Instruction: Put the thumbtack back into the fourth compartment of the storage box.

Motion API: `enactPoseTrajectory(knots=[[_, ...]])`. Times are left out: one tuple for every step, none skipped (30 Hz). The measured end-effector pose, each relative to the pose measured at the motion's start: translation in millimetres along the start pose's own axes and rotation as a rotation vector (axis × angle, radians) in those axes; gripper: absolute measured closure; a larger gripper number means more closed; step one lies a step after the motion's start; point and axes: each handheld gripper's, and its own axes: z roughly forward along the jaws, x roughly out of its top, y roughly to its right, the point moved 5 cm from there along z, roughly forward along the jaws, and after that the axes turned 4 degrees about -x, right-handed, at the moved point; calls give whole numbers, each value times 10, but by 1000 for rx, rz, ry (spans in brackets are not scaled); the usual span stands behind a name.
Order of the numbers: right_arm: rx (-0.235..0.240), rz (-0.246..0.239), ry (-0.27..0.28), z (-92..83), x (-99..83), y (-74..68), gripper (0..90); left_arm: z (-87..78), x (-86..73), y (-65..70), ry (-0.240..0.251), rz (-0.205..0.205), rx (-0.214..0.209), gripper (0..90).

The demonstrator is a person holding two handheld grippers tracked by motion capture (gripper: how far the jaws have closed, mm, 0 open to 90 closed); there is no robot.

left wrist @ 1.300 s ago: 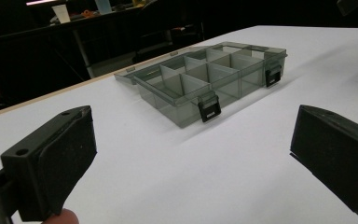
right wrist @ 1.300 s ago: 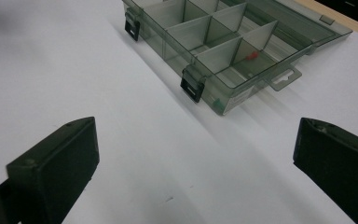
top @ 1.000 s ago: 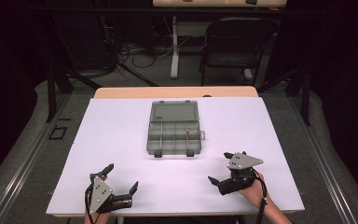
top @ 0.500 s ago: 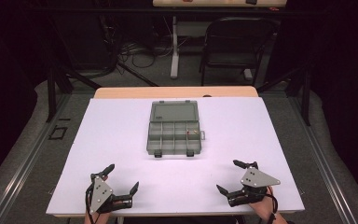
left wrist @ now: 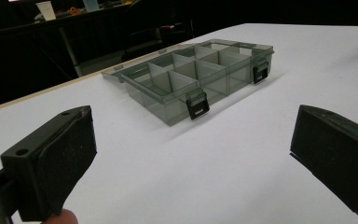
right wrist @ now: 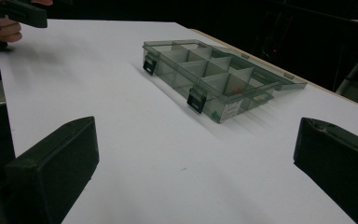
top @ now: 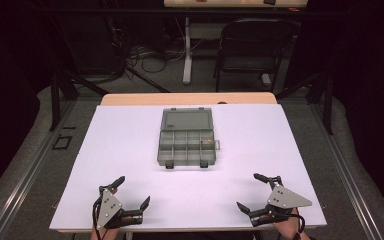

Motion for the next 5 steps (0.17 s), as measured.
enactPoseTrajectory(knots=[[-4, -2, -1, 3, -1, 2, 0, 1, 2, 2, -1, 4, -1, 0], [-3, -1, -1, 6, -2, 2, 0, 1, 3, 4, -1, 5, -2, 0], [-3, -2, -2, 7, -3, 2, 0, 2, 4, 7, -1, 5, -3, 0], [-7, -3, -4, 9, -1, 2, 0, 3, 5, 9, -1, 5, -3, 0], [-6, -5, 0, 8, 1, 5, 0, 6, 6, 9, -1, 7, -3, 0]])
